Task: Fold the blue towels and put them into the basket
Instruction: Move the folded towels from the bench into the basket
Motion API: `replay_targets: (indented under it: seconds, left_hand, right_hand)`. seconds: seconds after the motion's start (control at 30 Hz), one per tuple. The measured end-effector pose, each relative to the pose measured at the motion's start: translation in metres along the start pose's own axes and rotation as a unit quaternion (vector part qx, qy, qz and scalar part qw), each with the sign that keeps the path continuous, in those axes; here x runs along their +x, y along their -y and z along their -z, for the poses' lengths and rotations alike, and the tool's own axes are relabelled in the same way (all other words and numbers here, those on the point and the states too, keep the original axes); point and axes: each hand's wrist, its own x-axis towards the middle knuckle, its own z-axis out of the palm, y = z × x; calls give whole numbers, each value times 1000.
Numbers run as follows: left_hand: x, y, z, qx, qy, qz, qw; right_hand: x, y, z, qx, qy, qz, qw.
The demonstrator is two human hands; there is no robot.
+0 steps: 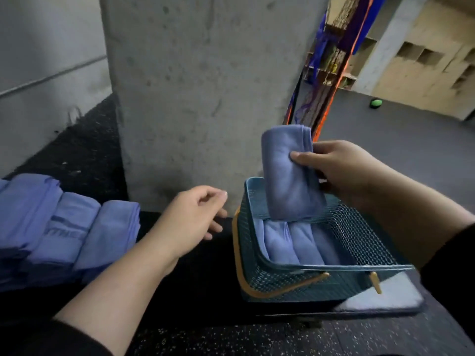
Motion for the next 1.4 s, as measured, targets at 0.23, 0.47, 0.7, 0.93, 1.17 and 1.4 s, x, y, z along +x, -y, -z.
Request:
replay_targets:
  seconds: [0.23, 0.47, 0.7, 0.93, 1.17, 1.4]
  left_hand:
    - [23, 13, -47, 70, 52, 23, 996]
    - [45, 20, -57, 109, 40, 19, 993]
    - [55, 25, -53, 109, 43, 31, 993]
    - [52, 25, -52, 116, 47, 31, 992]
    - [50, 21, -53, 128, 48, 25, 990]
    - [40, 18, -48, 145, 70, 15, 987]
  right_hand:
    - [15, -89, 16, -151, 59, -155, 975]
    - [47, -118, -28, -42, 178, -252, 950]
    - [62, -148, -59, -59, 166, -264, 948]
    - [64, -121, -43, -565, 84, 66, 818]
    - [47, -126, -36, -535, 283, 193, 773]
    - [47, -123, -40, -578, 281, 162, 749]
